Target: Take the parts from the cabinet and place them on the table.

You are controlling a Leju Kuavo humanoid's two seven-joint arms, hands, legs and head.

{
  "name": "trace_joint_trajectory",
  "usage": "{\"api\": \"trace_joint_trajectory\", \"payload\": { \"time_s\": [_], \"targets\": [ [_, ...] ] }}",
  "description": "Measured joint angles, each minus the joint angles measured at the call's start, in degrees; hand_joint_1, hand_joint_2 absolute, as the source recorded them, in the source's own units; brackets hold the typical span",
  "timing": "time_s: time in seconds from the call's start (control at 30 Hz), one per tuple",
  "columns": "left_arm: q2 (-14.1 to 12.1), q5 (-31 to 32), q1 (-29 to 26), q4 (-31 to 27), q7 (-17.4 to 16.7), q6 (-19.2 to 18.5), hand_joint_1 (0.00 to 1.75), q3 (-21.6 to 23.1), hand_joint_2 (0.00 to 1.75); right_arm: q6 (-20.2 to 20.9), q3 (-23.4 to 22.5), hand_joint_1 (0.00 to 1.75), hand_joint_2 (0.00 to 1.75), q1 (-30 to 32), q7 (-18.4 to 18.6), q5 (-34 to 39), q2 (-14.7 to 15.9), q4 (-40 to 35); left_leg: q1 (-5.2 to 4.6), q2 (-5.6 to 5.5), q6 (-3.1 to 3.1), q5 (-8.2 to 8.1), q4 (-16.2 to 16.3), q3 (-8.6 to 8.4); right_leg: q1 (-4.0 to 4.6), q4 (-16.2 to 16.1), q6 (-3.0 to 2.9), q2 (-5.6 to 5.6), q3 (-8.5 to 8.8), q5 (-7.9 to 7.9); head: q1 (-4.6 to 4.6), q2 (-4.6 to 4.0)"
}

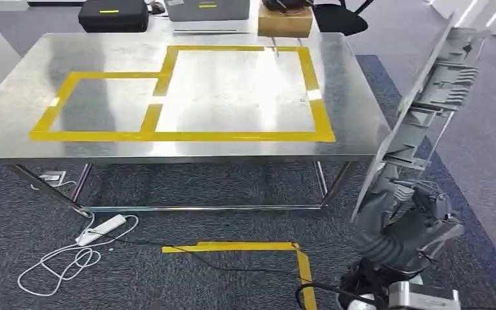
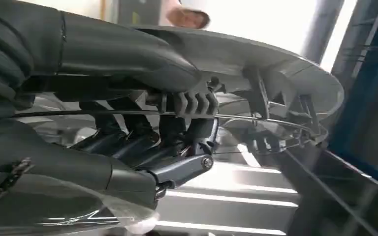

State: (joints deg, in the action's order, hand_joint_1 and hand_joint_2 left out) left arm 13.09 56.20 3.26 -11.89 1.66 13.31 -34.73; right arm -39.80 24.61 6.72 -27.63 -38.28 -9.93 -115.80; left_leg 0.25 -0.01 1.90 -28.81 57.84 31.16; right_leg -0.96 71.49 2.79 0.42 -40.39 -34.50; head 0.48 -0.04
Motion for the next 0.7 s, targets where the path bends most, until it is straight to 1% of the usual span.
{"api": "trace_joint_trajectory", "payload": {
  "time_s": [0.03,0.07,0.1,0.13,0.17,0.2,0.23,0.27,0.3,0.33,0.37,0.4,0.43,0.47,0.5,0.53,0.57,0.6,0.63,0.67,0.7],
  "targets": [
    [0.0,0.04,0.0,0.0,0.08,-0.13,0.0,-0.02,1.75,0.0,-0.57,1.75,1.75,0.32,-1.49,-0.61,-0.61,-0.3,-0.03,0.01,0.04,-0.01,0.01,-0.02,0.0,3.42,0.12,-0.01,-1.63,-0.88,0.05,0.0],
    [0.0,-0.39,-0.01,0.0,1.02,-0.46,0.0,-0.07,1.75,0.0,-0.96,1.75,1.75,0.53,-2.44,-0.74,-1.02,-0.54,-0.04,0.01,0.04,-0.02,0.02,-0.12,0.0,4.0,0.11,-0.01,-1.96,-0.31,0.0,0.0],
    [0.02,-1.47,-0.05,0.0,2.92,-0.88,0.0,-0.18,1.75,-0.04,-1.25,1.75,1.75,0.7,-3.01,-0.65,-1.24,-0.81,-0.04,0.01,0.05,-0.07,0.02,-0.24,0.0,2.07,0.05,-0.02,-0.96,1.4,0.07,0.0],
    [0.02,-3.27,-0.26,0.0,6.79,-1.76,0.0,-0.55,1.75,-0.07,-1.55,1.75,1.75,1.05,-3.71,-0.46,-1.44,-1.2,-0.04,0.01,-0.02,-0.17,0.03,-0.44,0.0,-2.31,-0.12,-0.1,1.23,3.98,0.02,0.0],
    [0.24,-4.93,-0.51,0.0,11.21,-3.05,0.0,-1.2,1.75,-0.11,-1.92,1.75,1.75,1.6,-4.3,-0.35,-1.61,-1.64,-0.04,0.01,-0.17,-0.33,0.03,-0.67,0.01,-7.91,-0.34,-0.34,4.1,6.6,0.0,0.0],
    [0.57,-6.9,-0.83,0.0,15.71,-4.21,0.0,-2.01,1.75,-0.11,-2.23,1.75,1.75,2.11,-4.58,-0.5,-1.64,-1.94,-0.08,0.01,-0.44,-0.52,0.04,-0.8,0.09,-12.21,-0.57,-0.8,6.16,7.23,0.09,0.0],
    [0.83,-8.53,-0.93,0.0,19.25,-5.05,0.0,-2.76,1.75,-0.11,-2.49,1.75,1.75,2.54,-4.65,-0.65,-1.64,-2.08,-0.49,-0.01,-0.77,-0.7,0.4,-0.51,0.41,-13.31,-0.72,-0.76,7.43,6.67,0.02,0.0],
    [0.92,-9.64,-1.05,0.0,21.82,-5.59,0.0,-3.64,1.75,-0.11,-2.82,1.75,1.75,2.94,-4.65,-0.76,-1.64,-2.23,-0.41,0.07,-0.98,-0.56,0.38,-0.26,0.42,-13.33,-1.09,-0.64,7.22,6.5,-0.08,0.0],
    [1.05,-10.1,-1.09,0.0,22.97,-5.83,0.0,-4.34,1.75,-0.07,-3.12,1.75,1.75,3.47,-4.65,-0.76,-1.64,-2.34,-0.36,0.2,-1.14,-0.48,0.35,-0.27,0.52,-13.37,-1.23,-0.45,7.07,6.57,-0.07,0.0],
    [1.14,-10.4,-1.1,0.0,23.39,-5.99,0.0,-4.85,1.75,-0.09,-3.43,1.75,1.75,3.97,-4.63,-0.72,-1.64,-2.43,-0.29,0.27,-1.4,-0.4,0.19,-0.38,0.6,-13.31,-1.45,-0.37,7.02,6.53,-0.04,0.0],
    [1.11,-10.58,-1.05,0.0,23.52,-6.08,0.0,-5.24,1.75,-0.09,-3.58,1.75,1.75,4.33,-4.58,-0.68,-1.66,-2.45,-0.38,0.26,-1.7,-0.63,0.22,-0.53,0.29,-13.67,-1.87,-0.38,7.19,6.68,-0.05,0.0],
    [1.11,-10.87,-1.13,0.0,23.96,-6.23,0.0,-5.71,1.75,-0.09,-3.82,1.75,1.75,4.55,-4.58,-0.89,-1.72,-2.47,-0.27,0.17,-2.11,-1.56,1.0,-0.35,0.06,-13.89,-2.23,-0.45,7.4,6.83,-0.09,0.0],
    [1.14,-11.65,-1.16,0.0,24.72,-6.67,0.0,-6.19,1.75,-0.09,-4.11,1.75,1.75,4.59,-4.56,-1.49,-1.92,-2.49,-0.21,0.17,-2.42,-3.3,3.6,0.87,0.04,-13.89,-2.59,-0.47,7.39,6.78,-0.55,0.0],
    [1.14,-12.63,-1.16,0.0,25.53,-7.26,0.0,-6.86,1.75,-0.09,-4.44,1.75,1.75,4.67,-4.19,-2.47,-2.23,-2.49,-0.06,0.17,-2.61,-5.36,7.55,2.69,0.09,-13.88,-2.89,-0.46,7.36,6.77,-0.55,0.0],
    [1.14,-13.21,-1.19,0.0,26.23,-7.76,0.0,-7.5,1.75,-0.09,-4.68,1.75,1.75,4.75,-3.51,-3.28,-2.34,-2.47,0.01,0.17,-2.79,-7.37,12.34,4.93,0.15,-13.87,-2.93,-0.46,7.38,6.75,-0.53,0.0],
    [1.16,-13.99,-1.22,0.0,26.89,-8.22,0.0,-8.09,1.75,-0.09,-4.85,1.75,1.75,4.81,-2.72,-3.73,-2.31,-2.45,0.01,0.17,-2.87,-8.43,15.84,6.66,0.21,-13.85,-2.96,-0.45,7.36,6.73,-0.52,0.0],
    [1.18,-14.66,-1.28,0.0,27.4,-8.33,0.0,-8.88,1.75,-0.09,-4.98,1.75,1.75,4.94,-2.23,-3.82,-2.27,-2.43,0.01,0.17,-2.88,-8.27,17.21,7.44,0.24,-13.84,-2.99,-0.39,7.38,6.72,-0.53,0.0],
    [1.18,-15.06,-1.3,0.0,28.0,-8.28,0.0,-9.34,1.75,-0.07,-5.07,1.75,1.75,5.22,-2.27,-3.8,-2.25,-2.43,0.01,0.17,-2.77,-6.71,16.03,7.03,0.3,-13.84,-2.99,-0.29,7.42,6.71,-0.52,0.0],
    [1.29,-15.74,-1.28,0.0,29.26,-8.3,0.0,-10.08,1.75,-0.09,-5.24,1.75,1.75,5.48,-2.8,-3.54,-2.25,-2.43,0.0,0.16,-2.56,-4.36,12.89,5.69,0.35,-13.82,-2.99,-0.18,7.44,6.72,-0.55,0.0],
    [1.38,-16.24,-1.22,0.0,30.36,-8.74,0.0,-10.54,1.75,-0.09,-5.4,1.75,1.75,5.57,-3.38,-3.27,-2.25,-2.47,-0.03,0.15,-2.2,-1.59,8.05,3.46,0.41,-13.82,-2.97,-0.05,7.54,6.72,-0.52,0.0],
    [1.42,-16.53,-1.18,0.0,31.13,-9.4,0.0,-10.89,1.75,-0.09,-5.48,1.75,1.75,5.55,-3.78,-3.17,-2.25,-2.56,-0.11,0.08,-1.72,0.62,3.39,1.27,0.45,-13.82,-2.92,-0.02,7.63,6.74,-0.55,0.0]
  ]
}}
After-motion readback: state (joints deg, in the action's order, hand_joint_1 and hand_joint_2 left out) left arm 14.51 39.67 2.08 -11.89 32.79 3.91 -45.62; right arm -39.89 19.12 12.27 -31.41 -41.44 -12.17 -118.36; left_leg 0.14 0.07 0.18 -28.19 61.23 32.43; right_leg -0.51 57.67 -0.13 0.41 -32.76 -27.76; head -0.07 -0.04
